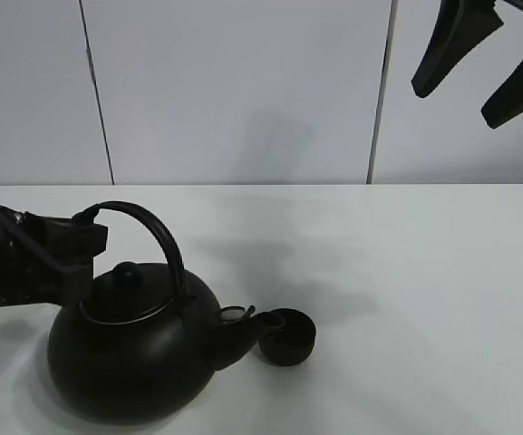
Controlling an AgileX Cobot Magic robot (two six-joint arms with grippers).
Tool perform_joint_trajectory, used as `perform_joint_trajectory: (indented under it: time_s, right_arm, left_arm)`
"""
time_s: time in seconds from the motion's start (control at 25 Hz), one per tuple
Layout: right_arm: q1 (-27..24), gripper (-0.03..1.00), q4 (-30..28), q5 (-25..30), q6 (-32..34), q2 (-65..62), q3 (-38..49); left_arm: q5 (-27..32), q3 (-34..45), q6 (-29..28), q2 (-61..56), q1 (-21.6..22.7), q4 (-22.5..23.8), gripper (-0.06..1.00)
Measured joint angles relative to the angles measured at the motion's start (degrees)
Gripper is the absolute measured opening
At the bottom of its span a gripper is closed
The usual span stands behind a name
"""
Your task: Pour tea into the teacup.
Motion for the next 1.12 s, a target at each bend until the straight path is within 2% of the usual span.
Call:
perform_joint_trajectory:
  time_s: [0.24, 0.48, 0.84, 1.12]
  right_arm:
    - [0.00, 0.45, -0.06, -0.04, 0.00, 0.00, 0.00]
    - [0.00, 0.45, -0.06, -0.04, 0.00, 0.00, 0.00]
    - [0.00, 0.45, -0.06, -0.04, 0.00, 0.00, 0.00]
    - [0.00, 0.45, -0.06, -0.04, 0.00, 0.00, 0.00]
  left_arm:
    - [0.01, -2.19, -2.96, -0.05, 0.00, 0.32, 0.15]
    - [0.01, -5.02, -2.92, -0.05, 0.00, 4.26, 0.15]
    - [0.24, -10.75, 2.09, -0.05, 0.00, 5.08, 0.15]
    - [4.58, -14.52, 6.83, 0.28, 0.00, 5.09, 0.15]
